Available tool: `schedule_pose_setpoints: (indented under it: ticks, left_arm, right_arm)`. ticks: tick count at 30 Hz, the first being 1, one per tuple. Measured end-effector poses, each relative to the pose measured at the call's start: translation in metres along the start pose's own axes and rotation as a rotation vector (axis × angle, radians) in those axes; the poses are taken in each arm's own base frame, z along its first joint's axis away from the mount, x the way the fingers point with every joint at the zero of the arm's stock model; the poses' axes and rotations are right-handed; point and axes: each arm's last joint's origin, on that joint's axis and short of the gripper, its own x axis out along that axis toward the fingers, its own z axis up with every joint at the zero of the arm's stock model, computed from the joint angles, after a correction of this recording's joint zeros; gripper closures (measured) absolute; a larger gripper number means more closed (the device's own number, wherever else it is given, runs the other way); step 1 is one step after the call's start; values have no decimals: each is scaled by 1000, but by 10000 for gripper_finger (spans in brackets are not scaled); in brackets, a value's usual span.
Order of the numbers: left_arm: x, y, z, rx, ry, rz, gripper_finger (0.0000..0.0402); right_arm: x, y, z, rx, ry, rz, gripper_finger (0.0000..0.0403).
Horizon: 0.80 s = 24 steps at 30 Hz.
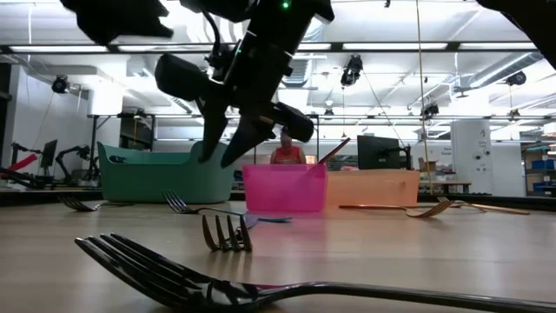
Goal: Sort silverware by color (type)
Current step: Put the blue fork into the green bin
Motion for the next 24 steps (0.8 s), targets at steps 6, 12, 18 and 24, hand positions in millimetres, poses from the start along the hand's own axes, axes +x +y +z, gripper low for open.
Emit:
schedule_pose_setpoints:
  ticks: [6,12,18,24]
  left_arm:
    - [-12,-12,3,42,-38,-7,223]
    - [-19,-16,4,60,-60,-9,223]
    - [-19,-15,4,82,-59,-5,223]
    - [-19,-15,5,84,-67,11,223]
  right_arm:
    - [30,-2,-19,-53,32,-36,298]
    - [58,-8,-34,-90,53,-83,298]
    - [60,-8,-34,-115,70,-76,302]
    - [60,-10,-32,-166,77,-78,349]
